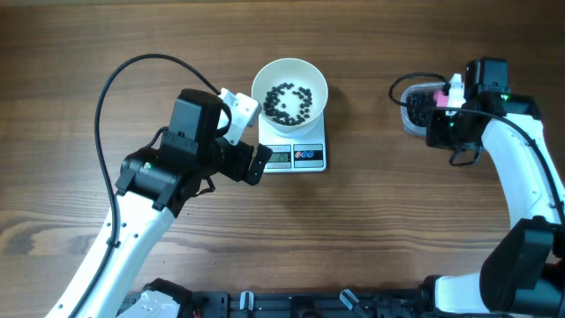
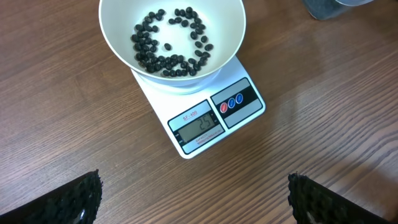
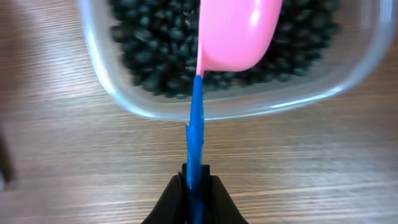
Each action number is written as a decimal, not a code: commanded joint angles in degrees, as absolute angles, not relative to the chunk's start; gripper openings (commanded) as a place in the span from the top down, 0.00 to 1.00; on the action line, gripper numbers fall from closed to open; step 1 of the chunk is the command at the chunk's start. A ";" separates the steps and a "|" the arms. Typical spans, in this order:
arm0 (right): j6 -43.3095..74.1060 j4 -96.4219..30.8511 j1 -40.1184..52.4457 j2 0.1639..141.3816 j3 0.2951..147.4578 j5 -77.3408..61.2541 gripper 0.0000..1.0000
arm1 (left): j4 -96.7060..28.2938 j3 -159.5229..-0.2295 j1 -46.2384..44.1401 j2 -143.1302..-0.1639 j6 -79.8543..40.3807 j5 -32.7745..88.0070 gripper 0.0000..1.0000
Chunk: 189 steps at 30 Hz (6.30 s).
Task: Scoop item into bowl and weigh 150g on scale
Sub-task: 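Scoop more black beans from the tub with the right gripper, then carry the filled scoop left over the white bowl, then tip the scoop to pour beans into the bowl, then return the scoop right and dip it into the bean tub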
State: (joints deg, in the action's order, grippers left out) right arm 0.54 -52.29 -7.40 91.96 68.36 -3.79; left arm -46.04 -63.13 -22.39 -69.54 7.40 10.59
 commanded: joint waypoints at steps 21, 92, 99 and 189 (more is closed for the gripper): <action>-14.55 -52.12 -16.71 93.19 65.98 -26.24 0.96 | -45.89 -64.40 -22.65 -69.78 7.05 11.53 0.00; 20.05 -16.64 -0.38 93.12 57.47 -60.88 0.96 | -45.91 -64.40 -22.65 -69.78 7.05 11.51 0.00; 18.00 -16.75 7.29 89.32 57.54 -47.70 0.96 | -45.91 -64.40 -22.65 -69.78 7.05 11.51 0.00; 2.50 -46.50 -5.37 71.20 59.13 5.85 0.96 | -45.91 -64.40 -22.65 -69.78 7.05 11.51 0.00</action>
State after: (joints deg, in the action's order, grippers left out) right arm -0.78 -46.44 -4.60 70.48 59.40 -1.37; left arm -46.04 -63.13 -22.44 -69.56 7.38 10.59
